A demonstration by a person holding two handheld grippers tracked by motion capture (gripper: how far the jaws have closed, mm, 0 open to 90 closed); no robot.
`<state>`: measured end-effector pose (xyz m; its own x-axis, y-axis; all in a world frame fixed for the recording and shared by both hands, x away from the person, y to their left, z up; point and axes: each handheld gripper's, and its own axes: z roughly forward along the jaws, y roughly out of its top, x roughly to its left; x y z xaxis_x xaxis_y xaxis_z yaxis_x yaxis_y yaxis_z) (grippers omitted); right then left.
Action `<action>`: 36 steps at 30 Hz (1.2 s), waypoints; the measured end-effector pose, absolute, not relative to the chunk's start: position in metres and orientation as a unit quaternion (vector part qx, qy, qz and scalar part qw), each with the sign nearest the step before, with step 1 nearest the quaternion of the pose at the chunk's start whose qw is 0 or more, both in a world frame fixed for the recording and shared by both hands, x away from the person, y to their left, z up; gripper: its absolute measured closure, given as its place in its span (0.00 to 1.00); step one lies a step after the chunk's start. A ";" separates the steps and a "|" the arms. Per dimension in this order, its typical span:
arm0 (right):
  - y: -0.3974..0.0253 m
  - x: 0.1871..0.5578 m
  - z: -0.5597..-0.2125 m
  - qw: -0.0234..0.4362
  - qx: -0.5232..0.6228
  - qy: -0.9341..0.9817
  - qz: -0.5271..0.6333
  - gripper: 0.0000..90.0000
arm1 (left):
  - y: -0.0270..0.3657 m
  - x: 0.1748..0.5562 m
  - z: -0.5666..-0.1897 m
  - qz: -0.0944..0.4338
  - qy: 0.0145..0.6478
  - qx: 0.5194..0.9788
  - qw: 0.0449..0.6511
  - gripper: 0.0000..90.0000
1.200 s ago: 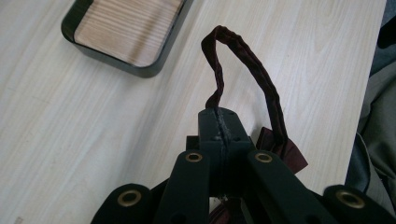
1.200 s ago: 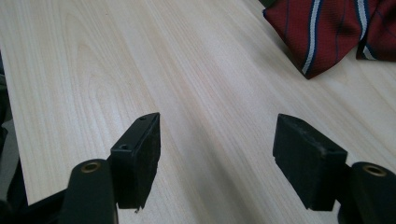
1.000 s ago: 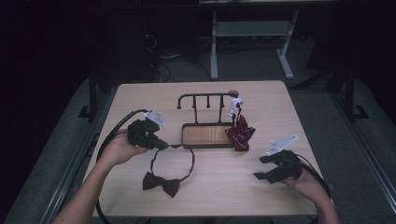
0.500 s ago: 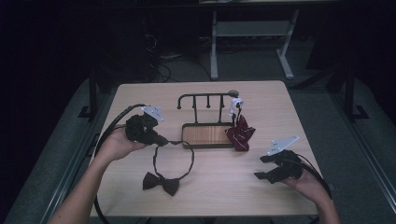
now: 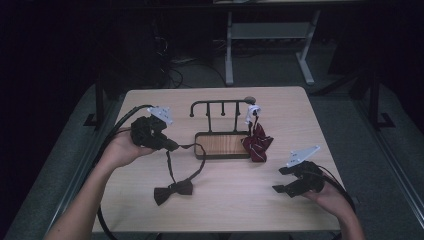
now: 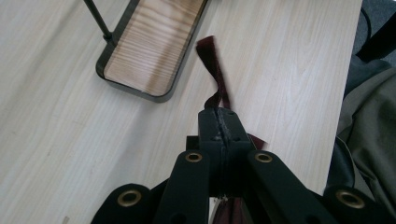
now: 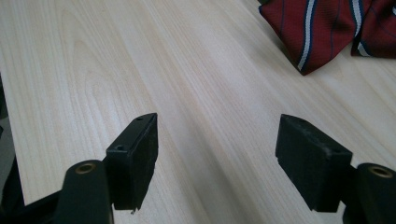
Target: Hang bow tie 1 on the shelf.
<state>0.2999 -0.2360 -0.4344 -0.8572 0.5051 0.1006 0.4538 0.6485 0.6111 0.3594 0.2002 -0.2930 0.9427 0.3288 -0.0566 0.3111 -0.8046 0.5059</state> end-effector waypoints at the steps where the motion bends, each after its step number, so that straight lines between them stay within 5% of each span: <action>1: -0.236 0.300 -0.435 0.039 0.266 0.907 0.325 0.33 | 0.200 0.359 -0.293 0.017 0.168 0.950 0.263 0.99; 36: -0.244 0.299 -0.432 0.043 0.269 0.902 0.333 0.32 | 0.199 0.386 -0.263 0.026 0.180 0.947 0.266 0.99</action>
